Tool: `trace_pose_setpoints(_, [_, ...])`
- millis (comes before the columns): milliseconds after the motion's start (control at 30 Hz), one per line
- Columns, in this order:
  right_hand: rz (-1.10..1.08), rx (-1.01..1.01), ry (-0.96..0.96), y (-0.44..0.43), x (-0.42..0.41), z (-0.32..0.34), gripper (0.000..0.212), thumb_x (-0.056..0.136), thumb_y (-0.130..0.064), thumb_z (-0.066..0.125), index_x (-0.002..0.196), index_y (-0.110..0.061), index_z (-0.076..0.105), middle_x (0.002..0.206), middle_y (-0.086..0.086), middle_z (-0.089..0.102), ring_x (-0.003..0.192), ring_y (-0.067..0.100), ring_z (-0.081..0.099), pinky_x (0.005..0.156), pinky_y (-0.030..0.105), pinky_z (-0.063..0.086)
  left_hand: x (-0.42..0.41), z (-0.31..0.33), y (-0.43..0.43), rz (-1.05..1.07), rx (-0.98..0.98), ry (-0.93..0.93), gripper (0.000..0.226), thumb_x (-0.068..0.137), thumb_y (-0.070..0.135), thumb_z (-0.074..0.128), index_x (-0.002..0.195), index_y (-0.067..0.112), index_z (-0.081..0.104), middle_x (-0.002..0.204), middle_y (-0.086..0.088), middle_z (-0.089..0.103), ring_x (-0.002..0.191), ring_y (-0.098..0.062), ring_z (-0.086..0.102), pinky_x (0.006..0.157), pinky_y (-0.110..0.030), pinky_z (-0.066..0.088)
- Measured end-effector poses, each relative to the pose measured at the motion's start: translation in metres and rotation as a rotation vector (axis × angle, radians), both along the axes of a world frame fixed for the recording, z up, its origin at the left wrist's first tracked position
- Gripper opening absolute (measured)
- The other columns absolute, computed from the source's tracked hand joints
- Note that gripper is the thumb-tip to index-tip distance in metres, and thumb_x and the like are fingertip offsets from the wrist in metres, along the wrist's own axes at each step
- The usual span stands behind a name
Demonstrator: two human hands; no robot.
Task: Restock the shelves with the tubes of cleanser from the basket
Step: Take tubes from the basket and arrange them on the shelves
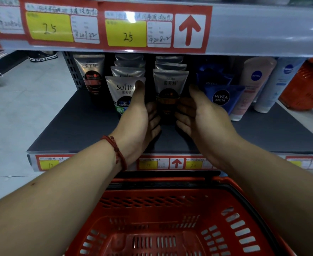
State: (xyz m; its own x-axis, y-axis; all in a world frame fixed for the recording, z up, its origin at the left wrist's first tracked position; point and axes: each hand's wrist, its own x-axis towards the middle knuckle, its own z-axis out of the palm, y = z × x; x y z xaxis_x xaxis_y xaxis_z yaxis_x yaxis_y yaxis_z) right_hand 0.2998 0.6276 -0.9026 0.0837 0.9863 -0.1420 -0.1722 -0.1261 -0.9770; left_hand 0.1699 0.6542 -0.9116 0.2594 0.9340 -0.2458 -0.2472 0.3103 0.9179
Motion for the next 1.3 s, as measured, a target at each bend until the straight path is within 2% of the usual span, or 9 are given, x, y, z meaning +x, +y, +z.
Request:
trace_pose_setpoints(167, [0.02,0.026,0.004,0.001,0.002,-0.001,0.032,0.103,-0.045,0.045,0.086,-0.026,0.065,0.071,-0.015,0.074,0.074,-0.002,0.07,0.086,0.023,0.05,-0.001,0.002,0.0,0.007,-0.014,-0.01,0.085,0.095,0.074,0.017,0.153,0.014,0.036,0.16,-0.005,0.037,0.147,-0.019,0.034,0.119,-0.037,0.026])
trace_pose_setpoints(433, [0.029,0.01,0.023,0.002,0.002,0.0,0.03,0.103,-0.048,0.044,0.091,-0.029,0.064,0.076,-0.014,0.075,0.087,0.002,0.069,0.095,0.027,0.05,-0.004,0.001,0.001,0.018,-0.026,-0.012,0.088,0.095,0.074,0.018,0.156,0.012,0.03,0.162,-0.008,0.033,0.148,-0.021,0.032,0.122,-0.04,0.025])
trace_pose_setpoints(600, [0.011,-0.007,0.009,0.003,0.003,0.0,0.034,0.103,-0.049,0.044,0.088,-0.026,0.064,0.069,-0.014,0.074,0.074,-0.001,0.069,0.083,0.021,0.051,-0.004,-0.003,0.001,0.004,-0.04,-0.004,0.086,0.095,0.074,0.017,0.156,0.014,0.03,0.162,-0.005,0.032,0.149,-0.021,0.031,0.121,-0.042,0.025])
trace_pose_setpoints(900, [0.017,-0.041,0.003,0.0,0.003,0.007,0.03,0.101,-0.051,0.044,0.097,-0.028,0.063,0.088,-0.011,0.069,0.094,0.005,0.064,0.09,0.026,0.048,-0.005,0.006,-0.002,0.004,-0.064,0.025,0.086,0.095,0.073,0.02,0.154,0.012,0.033,0.16,-0.007,0.034,0.148,-0.022,0.033,0.117,-0.04,0.027])
trace_pose_setpoints(967, [0.021,-0.039,0.007,-0.007,0.005,0.012,0.032,0.101,-0.051,0.046,0.104,-0.026,0.064,0.096,-0.009,0.07,0.101,0.009,0.065,0.097,0.028,0.048,-0.007,0.008,-0.008,0.003,-0.05,0.045,0.074,0.094,0.074,0.023,0.134,0.02,0.055,0.138,-0.006,0.05,0.131,-0.019,0.045,0.1,-0.036,0.038])
trace_pose_setpoints(1033, [0.035,-0.037,0.008,-0.017,0.009,0.018,0.045,0.101,-0.051,0.046,0.124,-0.017,0.063,0.115,0.001,0.069,0.115,0.017,0.064,0.106,0.033,0.047,-0.007,0.012,-0.016,-0.004,-0.057,0.072,0.054,0.094,0.074,0.028,0.099,0.027,0.056,0.11,-0.007,0.043,0.104,-0.02,0.042,0.077,-0.031,0.038])
trace_pose_setpoints(1067, [0.038,-0.043,0.009,-0.021,0.012,0.021,0.053,0.1,-0.052,0.046,0.132,-0.012,0.06,0.127,0.006,0.067,0.12,0.02,0.062,0.108,0.035,0.046,-0.007,0.013,-0.021,0.003,-0.06,0.08,0.053,0.095,0.072,0.029,0.097,0.027,0.056,0.106,-0.006,0.046,0.101,-0.018,0.045,0.075,-0.029,0.039])
trace_pose_setpoints(1200, [0.018,-0.048,0.029,-0.038,0.032,0.027,0.06,0.099,-0.056,0.047,0.134,-0.008,0.058,0.129,0.013,0.067,0.115,0.021,0.067,0.104,0.037,0.051,-0.002,0.014,-0.04,0.006,-0.029,0.085,0.07,0.099,0.067,0.027,0.14,0.017,0.052,0.131,-0.01,0.063,0.121,-0.021,0.06,0.104,-0.035,0.046])
trace_pose_setpoints(1300, [-0.01,-0.047,0.039,-0.055,0.054,0.028,0.056,0.101,-0.054,0.045,0.127,-0.007,0.063,0.119,0.014,0.072,0.107,0.022,0.072,0.101,0.039,0.054,0.013,0.021,-0.056,-0.004,-0.018,0.056,0.065,0.1,0.062,0.032,0.136,0.013,0.055,0.128,-0.012,0.066,0.118,-0.024,0.064,0.109,-0.04,0.044])
